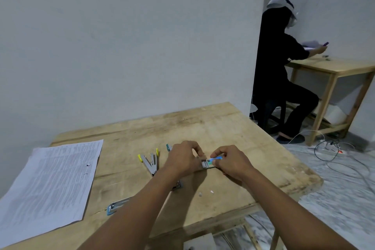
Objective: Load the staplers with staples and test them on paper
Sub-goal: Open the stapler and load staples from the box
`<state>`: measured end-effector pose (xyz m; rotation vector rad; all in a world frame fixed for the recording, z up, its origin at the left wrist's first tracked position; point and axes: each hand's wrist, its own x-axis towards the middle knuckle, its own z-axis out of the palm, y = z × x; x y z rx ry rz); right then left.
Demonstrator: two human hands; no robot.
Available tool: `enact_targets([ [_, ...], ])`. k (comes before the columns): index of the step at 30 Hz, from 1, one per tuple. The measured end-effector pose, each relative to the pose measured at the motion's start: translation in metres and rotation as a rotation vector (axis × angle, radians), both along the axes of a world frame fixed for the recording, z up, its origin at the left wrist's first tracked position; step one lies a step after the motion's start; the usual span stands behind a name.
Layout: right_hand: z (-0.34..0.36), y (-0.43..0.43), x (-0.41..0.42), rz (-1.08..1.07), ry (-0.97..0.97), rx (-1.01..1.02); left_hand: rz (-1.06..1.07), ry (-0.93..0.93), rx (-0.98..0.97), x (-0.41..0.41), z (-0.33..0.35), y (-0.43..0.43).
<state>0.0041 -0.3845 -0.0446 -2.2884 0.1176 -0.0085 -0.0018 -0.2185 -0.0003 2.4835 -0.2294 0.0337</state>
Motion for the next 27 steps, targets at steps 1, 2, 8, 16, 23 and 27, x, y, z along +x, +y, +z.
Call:
enact_targets([
  [1, 0.001, 0.0, 0.0, 0.001, 0.0, -0.007, 0.053, 0.038, -0.108, -0.001, 0.002, 0.001],
  [2, 0.002, 0.001, 0.0, 0.002, 0.001, -0.012, 0.115, 0.092, -0.243, -0.002, 0.004, 0.001],
  [8, 0.004, 0.001, 0.002, 0.022, 0.02, -0.023, 0.259, 0.379, -0.907, -0.008, 0.016, -0.001],
  [16, 0.006, 0.002, 0.0, 0.037, 0.021, -0.051, 0.246, 0.452, -0.899, -0.01, 0.024, 0.006],
  [23, 0.006, 0.003, -0.001, 0.038, 0.02, -0.058, 0.381, 0.395, -0.714, -0.007, 0.02, 0.008],
  [27, 0.007, 0.004, -0.003, 0.043, 0.013, -0.076, 0.368, 0.476, -0.571, -0.009, 0.019, 0.01],
])
